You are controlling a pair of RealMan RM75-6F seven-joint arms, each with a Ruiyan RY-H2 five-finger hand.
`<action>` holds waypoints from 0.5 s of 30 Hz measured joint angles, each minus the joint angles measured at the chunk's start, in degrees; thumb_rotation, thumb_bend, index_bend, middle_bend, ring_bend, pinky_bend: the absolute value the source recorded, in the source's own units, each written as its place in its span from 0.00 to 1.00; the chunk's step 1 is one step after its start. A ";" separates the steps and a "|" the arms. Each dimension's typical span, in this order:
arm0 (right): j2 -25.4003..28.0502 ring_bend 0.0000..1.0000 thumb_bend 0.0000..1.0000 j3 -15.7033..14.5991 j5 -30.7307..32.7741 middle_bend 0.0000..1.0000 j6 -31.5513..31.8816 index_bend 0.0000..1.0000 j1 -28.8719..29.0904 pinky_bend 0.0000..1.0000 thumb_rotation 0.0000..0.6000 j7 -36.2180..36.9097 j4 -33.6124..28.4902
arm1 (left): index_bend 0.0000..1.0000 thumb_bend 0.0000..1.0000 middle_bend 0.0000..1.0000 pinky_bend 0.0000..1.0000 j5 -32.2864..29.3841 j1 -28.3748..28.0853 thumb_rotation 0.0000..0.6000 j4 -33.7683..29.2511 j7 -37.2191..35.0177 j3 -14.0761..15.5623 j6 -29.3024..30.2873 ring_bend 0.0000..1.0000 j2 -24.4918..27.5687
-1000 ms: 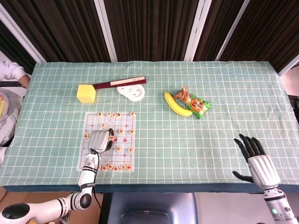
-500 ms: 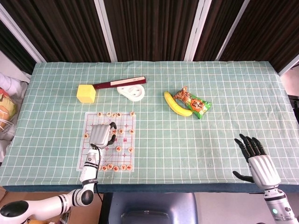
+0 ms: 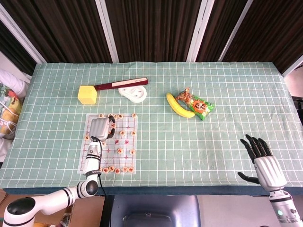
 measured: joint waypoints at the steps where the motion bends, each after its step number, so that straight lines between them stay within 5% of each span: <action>1: 0.00 0.00 0.19 -0.02 0.02 0.00 -0.09 0.00 0.02 0.00 1.00 -0.01 0.00 | 0.53 0.39 1.00 1.00 -0.24 -0.24 1.00 0.63 0.07 0.04 -0.19 1.00 -0.36; 15: 0.17 0.00 0.19 -0.08 0.00 0.00 0.01 0.00 -0.08 0.00 1.00 0.15 -0.03 | 0.53 0.39 1.00 1.00 -1.55 -1.66 1.00 3.69 0.12 0.52 -1.33 1.00 -1.20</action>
